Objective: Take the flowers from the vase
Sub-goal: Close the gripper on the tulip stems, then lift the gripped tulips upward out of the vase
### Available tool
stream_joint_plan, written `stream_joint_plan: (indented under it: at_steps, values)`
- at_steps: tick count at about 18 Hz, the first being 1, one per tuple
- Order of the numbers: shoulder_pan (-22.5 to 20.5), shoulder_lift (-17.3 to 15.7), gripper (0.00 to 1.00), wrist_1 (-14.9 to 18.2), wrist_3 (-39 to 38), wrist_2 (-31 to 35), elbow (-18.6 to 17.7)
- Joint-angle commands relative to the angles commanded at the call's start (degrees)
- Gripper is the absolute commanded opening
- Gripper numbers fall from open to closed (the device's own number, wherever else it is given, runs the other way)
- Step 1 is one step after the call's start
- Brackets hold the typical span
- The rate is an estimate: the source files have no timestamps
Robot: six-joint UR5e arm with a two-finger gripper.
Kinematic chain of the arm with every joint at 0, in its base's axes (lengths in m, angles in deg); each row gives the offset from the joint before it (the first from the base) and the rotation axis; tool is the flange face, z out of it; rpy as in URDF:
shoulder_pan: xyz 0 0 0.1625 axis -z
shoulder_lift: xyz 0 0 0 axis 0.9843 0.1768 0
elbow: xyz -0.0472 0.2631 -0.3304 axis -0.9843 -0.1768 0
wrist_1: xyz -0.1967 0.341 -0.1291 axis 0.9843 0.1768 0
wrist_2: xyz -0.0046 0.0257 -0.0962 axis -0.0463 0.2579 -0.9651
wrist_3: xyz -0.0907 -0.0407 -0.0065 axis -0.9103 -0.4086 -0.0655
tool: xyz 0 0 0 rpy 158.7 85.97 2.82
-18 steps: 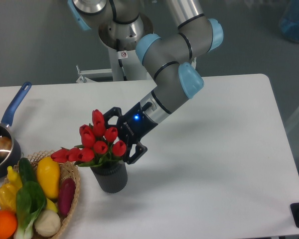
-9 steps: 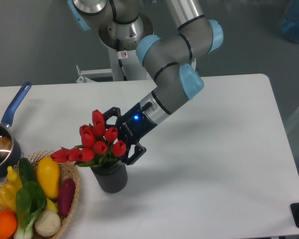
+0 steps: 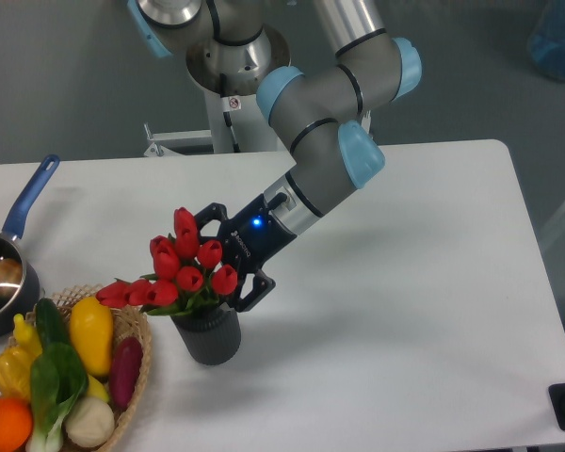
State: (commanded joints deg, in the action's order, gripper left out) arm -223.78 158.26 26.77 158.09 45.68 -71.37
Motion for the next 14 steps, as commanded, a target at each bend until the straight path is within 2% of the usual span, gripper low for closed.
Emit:
stream_joint_plan:
  at_steps: [2,6,8,14]
  values:
    - [-0.09,0.0,0.82,0.0,0.0,0.0,0.09]
    - [-0.17,-0.09,0.6,0.0,-0.17,0.09,0.0]
    - [-0.18,-0.09,0.54,0.0,-0.09,0.09,0.0]
    - [-0.62,-0.18,0.49,0.0,-0.18,0.18,-0.18]
